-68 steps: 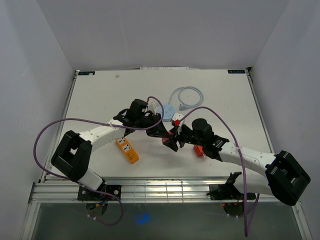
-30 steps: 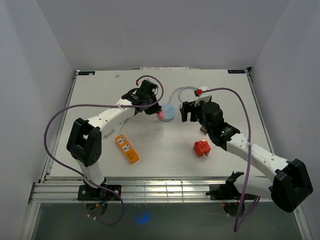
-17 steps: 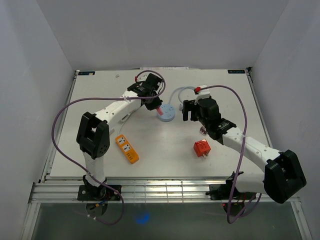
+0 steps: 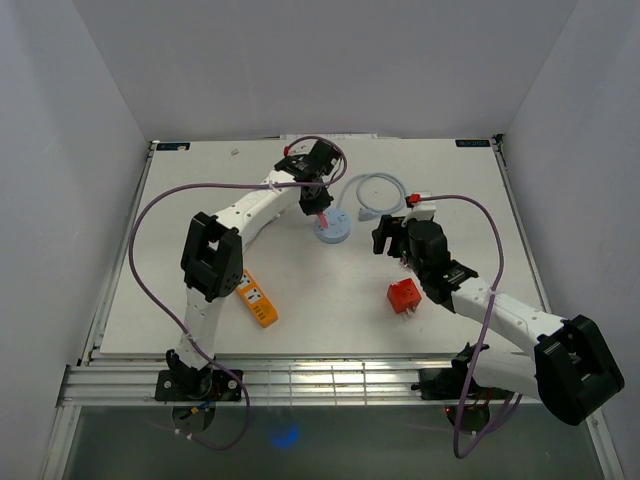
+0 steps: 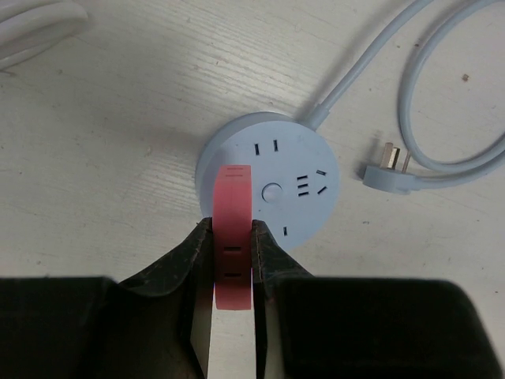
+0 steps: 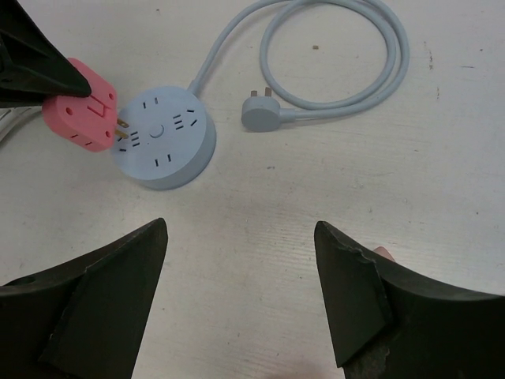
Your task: Insert the plug
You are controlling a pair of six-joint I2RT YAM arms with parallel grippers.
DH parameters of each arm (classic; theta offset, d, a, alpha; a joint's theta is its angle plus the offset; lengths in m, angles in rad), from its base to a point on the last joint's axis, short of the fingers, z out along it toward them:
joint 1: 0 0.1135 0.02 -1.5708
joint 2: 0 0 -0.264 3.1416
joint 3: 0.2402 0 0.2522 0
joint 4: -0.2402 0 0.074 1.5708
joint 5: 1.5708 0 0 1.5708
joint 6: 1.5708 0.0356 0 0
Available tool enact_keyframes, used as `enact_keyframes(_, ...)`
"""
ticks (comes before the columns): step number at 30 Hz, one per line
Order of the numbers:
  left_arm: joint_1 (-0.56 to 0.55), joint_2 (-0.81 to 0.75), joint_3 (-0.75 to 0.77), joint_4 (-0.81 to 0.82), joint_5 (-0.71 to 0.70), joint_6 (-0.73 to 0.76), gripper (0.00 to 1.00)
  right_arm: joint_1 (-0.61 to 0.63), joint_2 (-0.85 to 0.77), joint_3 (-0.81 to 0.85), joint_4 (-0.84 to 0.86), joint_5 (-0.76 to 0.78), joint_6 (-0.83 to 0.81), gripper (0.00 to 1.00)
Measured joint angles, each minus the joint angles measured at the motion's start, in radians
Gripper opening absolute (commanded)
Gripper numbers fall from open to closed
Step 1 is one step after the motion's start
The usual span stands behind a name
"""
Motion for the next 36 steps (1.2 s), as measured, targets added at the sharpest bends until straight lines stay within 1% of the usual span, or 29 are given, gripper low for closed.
enact_keyframes(10,-0.026,0.002,0.074,-0.053,-0.008,-0.042,0.00,-0.013,-0.002,0.000,0.000,0.007,0.030,0.80)
enact_keyframes(17,-0.031,0.065,0.176,-0.117,-0.023,-0.059,0.00,-0.022,-0.013,0.000,-0.002,0.007,0.041,0.80)
enact_keyframes(20,-0.031,0.074,0.177,-0.160,-0.034,-0.065,0.00,-0.027,-0.014,0.000,-0.003,0.006,0.045,0.80)
enact_keyframes(26,-0.031,0.076,0.179,-0.195,-0.038,-0.081,0.00,-0.036,-0.019,0.000,-0.003,0.002,0.053,0.80)
enact_keyframes(36,-0.032,0.099,0.201,-0.206,-0.038,-0.087,0.00,-0.051,-0.026,0.000,-0.004,-0.016,0.067,0.80)
